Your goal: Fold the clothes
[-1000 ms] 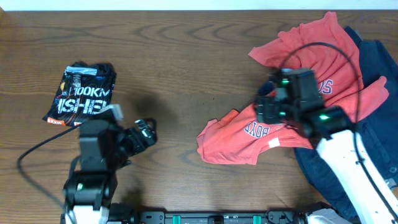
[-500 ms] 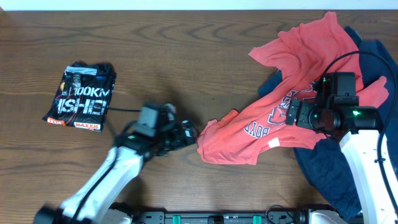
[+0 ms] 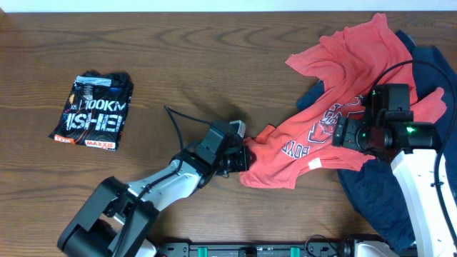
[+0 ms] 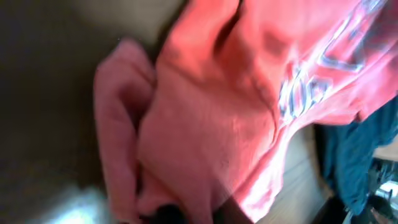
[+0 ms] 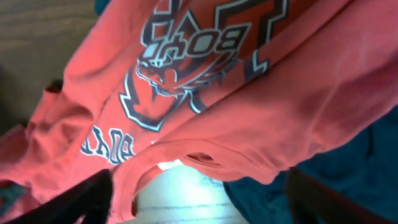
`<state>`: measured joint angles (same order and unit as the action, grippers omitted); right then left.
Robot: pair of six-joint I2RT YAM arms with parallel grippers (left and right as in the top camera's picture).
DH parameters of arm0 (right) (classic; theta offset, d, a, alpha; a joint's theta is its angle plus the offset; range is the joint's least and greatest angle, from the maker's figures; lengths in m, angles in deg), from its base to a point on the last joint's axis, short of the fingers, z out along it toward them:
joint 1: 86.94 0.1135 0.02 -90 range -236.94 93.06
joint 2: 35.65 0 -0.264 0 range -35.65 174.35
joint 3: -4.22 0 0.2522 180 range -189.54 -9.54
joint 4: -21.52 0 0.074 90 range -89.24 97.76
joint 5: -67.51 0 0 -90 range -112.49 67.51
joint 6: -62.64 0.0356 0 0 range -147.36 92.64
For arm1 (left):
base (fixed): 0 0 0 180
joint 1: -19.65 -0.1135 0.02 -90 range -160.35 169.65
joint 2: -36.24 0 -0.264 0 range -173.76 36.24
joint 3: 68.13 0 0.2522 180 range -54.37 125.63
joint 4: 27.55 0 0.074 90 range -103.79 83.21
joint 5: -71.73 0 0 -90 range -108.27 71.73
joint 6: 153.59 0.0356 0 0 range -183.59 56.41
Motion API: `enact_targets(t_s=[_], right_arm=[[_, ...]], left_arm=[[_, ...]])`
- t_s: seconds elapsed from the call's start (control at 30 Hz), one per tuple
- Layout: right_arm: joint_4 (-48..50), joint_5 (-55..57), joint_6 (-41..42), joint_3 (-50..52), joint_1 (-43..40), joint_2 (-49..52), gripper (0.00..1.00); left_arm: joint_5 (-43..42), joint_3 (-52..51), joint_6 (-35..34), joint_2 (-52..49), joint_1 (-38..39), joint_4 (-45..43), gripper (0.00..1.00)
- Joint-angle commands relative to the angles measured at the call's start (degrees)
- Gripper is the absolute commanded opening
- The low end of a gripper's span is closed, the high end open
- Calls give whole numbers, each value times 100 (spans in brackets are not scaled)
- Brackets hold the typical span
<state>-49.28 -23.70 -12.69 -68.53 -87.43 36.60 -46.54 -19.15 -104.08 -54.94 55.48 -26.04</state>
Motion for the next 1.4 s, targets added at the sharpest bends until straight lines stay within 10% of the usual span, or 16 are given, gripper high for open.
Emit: enact_targets(t_s=[0.0,0.4,0.83,1.07,1.13,1.23,1.37], right_arm=[[-61,264,-11,-48,-42,-28,76],[-74,529,-170,-42,-31,197,71],[-37,-48,-579,-39,-17,691,74],[422,-822,-1176,-26,105,957,17],[608,-828,-1178,-26,195,1143,8],[898,-831,-1283,-26,317,1526,5],[1283,-935,-1545,-26,422,2070,4]], left_arm=[[-186,282,-9,553,-476,-61,6],[-1075,1504,0,2879,-4105,328,6],[-260,1506,1088,1552,-4669,111,8],[678,1908,1088,1215,-4883,-835,8],[739,2216,1088,1099,-4968,-710,25],[734,2645,1016,946,-4996,455,98],[463,2693,997,931,-4806,2006,98]])
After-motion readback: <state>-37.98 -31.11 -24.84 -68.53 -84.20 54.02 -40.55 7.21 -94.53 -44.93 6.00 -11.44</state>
